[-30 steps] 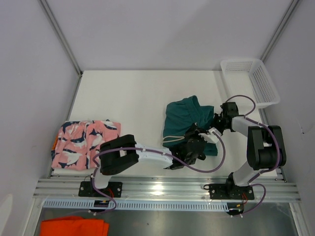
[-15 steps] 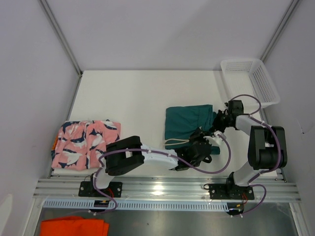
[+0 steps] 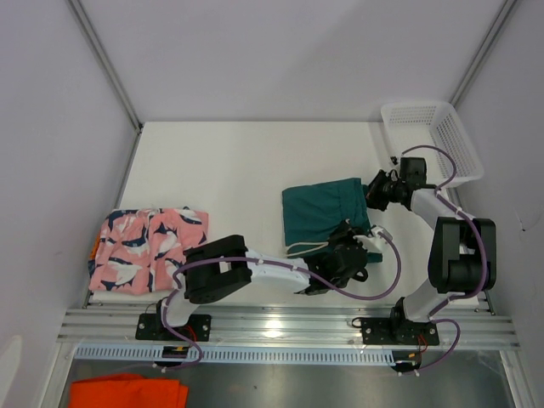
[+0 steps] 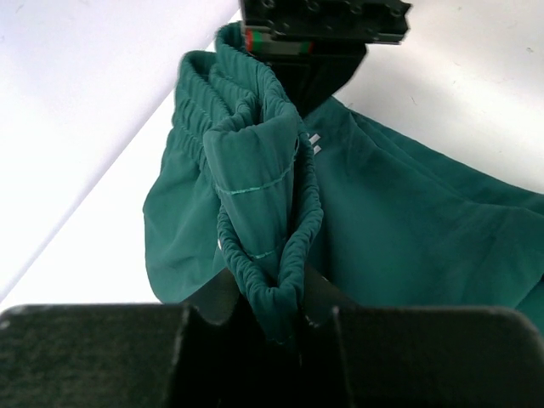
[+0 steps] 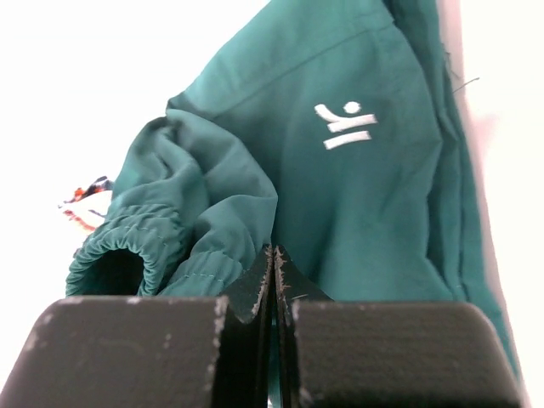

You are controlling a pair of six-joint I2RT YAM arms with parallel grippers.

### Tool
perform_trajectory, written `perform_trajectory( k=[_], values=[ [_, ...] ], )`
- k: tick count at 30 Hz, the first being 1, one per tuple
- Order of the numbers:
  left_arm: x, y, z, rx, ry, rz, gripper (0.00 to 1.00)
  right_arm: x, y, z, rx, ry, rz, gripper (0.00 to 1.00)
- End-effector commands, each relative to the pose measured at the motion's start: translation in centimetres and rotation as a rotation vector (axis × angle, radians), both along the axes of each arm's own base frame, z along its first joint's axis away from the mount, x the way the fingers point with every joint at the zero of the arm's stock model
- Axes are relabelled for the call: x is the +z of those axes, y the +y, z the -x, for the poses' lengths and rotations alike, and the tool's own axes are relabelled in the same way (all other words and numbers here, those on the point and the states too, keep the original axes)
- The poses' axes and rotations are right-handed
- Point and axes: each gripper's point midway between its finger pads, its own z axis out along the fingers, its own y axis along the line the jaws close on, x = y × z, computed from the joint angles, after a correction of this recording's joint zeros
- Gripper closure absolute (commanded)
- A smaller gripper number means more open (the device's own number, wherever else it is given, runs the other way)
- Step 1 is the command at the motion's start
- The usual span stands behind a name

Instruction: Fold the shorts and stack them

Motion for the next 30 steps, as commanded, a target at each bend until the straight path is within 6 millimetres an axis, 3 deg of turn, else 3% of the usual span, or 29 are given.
perform_trajectory(
  k=[1, 4, 5, 7, 10, 11, 12, 14, 15, 16, 17, 19, 20, 21, 22, 27, 30],
  values=[
    [2.1, -1.1, -0.1, 0.004, -0.016, 0.058, 0.98, 3.0, 1.4, -1.7, 0.059, -0.086, -0.098, 1.0],
    [2.2, -1.8, 0.0, -0.02, 0.003, 0.074, 0.81, 3.0, 1.9, -2.5, 0.078, -0.099, -0.137, 1.0],
    [2.2, -2.0, 0.1, -0.027, 0.014, 0.071, 0.68, 2.9, 2.1, -2.8, 0.087, -0.101, -0.145, 1.0],
    [2.3, -2.4, -0.1, -0.04, 0.041, 0.094, 0.55, 2.9, 2.5, -3.5, 0.115, -0.1, -0.171, 1.0],
    [2.8, -2.4, -0.3, -0.061, 0.104, 0.148, 0.03, 2.3, 2.9, -4.5, 0.141, -0.095, -0.181, 1.0],
    [2.6, -1.9, -0.4, -0.066, 0.135, 0.149, 0.01, 2.1, 2.9, -4.6, 0.145, -0.089, -0.181, 1.0],
    [4.6, -1.8, -0.2, -0.092, 0.153, 0.205, 0.01, 1.8, 2.8, -4.8, 0.149, -0.088, -0.178, 1.0],
    [4.9, -1.4, 0.1, -0.145, 0.237, 0.277, 0.01, 0.7, 2.7, -5.0, 0.148, -0.069, -0.181, 1.0],
    [7.3, -0.8, 0.3, -0.168, 0.249, 0.333, 0.01, 0.5, 2.7, -5.0, 0.144, -0.059, -0.191, 0.99],
    [7.5, -0.6, 0.8, -0.205, 0.295, 0.372, 0.01, -0.1, 2.7, -5.0, 0.142, -0.058, -0.197, 0.99],
    [7.6, 0.4, 0.2, -0.198, 0.32, 0.401, 0.01, -0.3, 2.8, -5.0, 0.143, -0.057, -0.207, 0.98],
    [9.9, 2.0, 0.0, -0.211, 0.366, 0.492, 0.01, 0.1, 3.3, -5.1, 0.156, -0.071, -0.249, 0.96],
    [9.1, 3.2, -0.6, -0.207, 0.402, 0.497, 0.01, -0.2, 3.3, -5.1, 0.155, -0.067, -0.265, 0.95],
    [9.6, 3.8, -0.7, -0.202, 0.428, 0.541, 0.01, 0.1, 3.6, -5.1, 0.17, -0.078, -0.289, 0.94],
    [11.4, 4.8, -0.8, -0.213, 0.43, 0.591, 0.01, 0.3, 3.7, -5.4, 0.17, -0.091, -0.303, 0.93],
    [11.5, 9.0, -3.2, -0.156, 0.53, 0.713, 0.01, 0.9, 4.3, -5.8, 0.19, -0.114, -0.341, 0.86],
    [10.1, 11.0, -4.8, -0.057, 0.588, 0.704, 0.01, 1.4, 4.3, -5.6, 0.19, -0.13, -0.316, 0.68]
  ],
)
